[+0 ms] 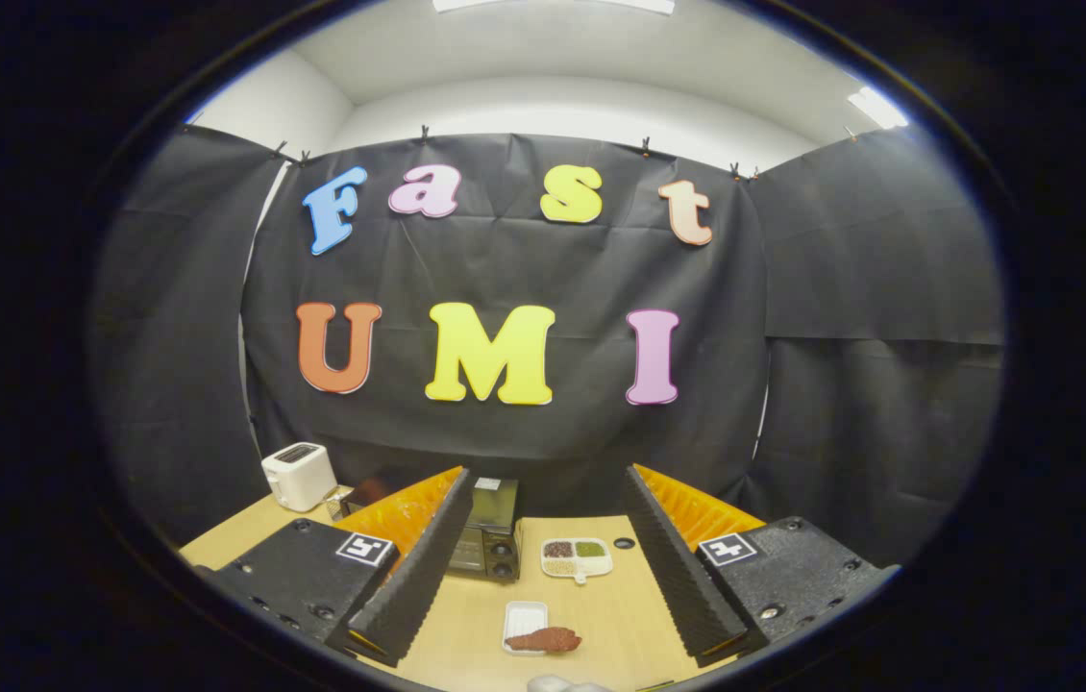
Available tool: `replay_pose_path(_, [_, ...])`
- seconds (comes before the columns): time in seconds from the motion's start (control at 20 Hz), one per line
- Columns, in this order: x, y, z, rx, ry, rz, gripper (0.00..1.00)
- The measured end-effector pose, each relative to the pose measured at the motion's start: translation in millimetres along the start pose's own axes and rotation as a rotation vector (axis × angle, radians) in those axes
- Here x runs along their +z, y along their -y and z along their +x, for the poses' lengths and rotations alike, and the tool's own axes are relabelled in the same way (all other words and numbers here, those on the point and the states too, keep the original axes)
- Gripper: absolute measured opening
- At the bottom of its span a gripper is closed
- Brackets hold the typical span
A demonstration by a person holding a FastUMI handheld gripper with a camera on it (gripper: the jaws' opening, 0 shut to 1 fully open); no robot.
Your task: Open the toaster oven, put the food inside, and close the toaster oven door.
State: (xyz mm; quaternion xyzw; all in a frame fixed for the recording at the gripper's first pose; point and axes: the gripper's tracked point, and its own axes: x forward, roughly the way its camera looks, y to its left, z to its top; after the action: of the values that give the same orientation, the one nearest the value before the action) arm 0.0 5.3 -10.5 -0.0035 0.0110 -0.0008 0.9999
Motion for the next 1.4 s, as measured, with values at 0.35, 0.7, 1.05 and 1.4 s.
replay_pose_path(0.35, [-22.1, -31.6, 29.6, 0.013, -0.014, 0.018, 1.00])
replay_pose_path(0.7, [-65.7, -103.0, 104.4, 0.066, -0.041, 0.025, 1.00])
replay_pose_path(1.05, [-129.7, -177.6, 200.0, 0.139, -0.151, 0.045, 1.00])
replay_pose_path(1.4, [-196.0, -220.0, 271.2, 0.132, -0.264, 0.025, 1.00])
